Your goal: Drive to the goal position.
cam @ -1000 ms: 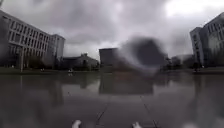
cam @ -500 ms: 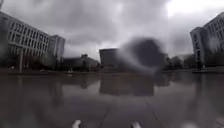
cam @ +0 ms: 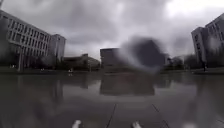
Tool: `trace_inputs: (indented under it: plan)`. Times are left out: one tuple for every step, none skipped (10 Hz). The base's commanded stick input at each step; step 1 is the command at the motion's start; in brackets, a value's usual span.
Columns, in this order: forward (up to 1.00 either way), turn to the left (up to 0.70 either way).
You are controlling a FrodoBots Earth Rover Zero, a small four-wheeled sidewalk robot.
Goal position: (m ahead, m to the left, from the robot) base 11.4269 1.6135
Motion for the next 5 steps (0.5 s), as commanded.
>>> trace_inputs:
  plan:
    - [0.70,0.00]
    - [0.70,0.00]
    - [0.70,0.00]
    - [0.70,0.00]
    - [0.70,0.00]
